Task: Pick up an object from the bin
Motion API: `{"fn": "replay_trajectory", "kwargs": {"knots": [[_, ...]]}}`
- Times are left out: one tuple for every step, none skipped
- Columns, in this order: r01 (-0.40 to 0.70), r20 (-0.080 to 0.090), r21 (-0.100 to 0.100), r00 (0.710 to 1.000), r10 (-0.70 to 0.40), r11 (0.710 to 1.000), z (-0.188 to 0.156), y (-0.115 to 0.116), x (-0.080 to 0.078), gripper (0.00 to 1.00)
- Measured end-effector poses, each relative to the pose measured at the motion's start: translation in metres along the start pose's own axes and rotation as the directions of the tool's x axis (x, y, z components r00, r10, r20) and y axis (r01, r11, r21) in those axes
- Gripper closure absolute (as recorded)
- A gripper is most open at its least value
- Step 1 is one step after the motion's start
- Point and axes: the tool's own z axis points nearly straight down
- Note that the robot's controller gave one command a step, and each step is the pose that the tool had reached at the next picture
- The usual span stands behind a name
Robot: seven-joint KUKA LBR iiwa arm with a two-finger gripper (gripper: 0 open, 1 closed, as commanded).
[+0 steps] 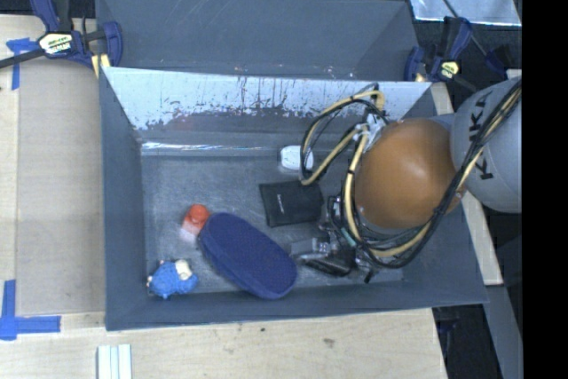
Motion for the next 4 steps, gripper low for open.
{"fn": "replay_trajectory", "kwargs": {"knots": [[-0.004,0.001,-0.001,1.0,0.004,1.0,0.0,0.0,0.0,0.0],[-0.005,0.0,-0.003,1.0,0.005,1.0,0.001,0.001,0.0,1.0],[-0.01,-0.001,-0.002,1.0,0.01,1.0,-0.01,0.001,0.001,1.0],[-0.014,-0.001,-0.002,1.0,0.014,1.0,-0.03,0.002,0.001,1.0]]}}
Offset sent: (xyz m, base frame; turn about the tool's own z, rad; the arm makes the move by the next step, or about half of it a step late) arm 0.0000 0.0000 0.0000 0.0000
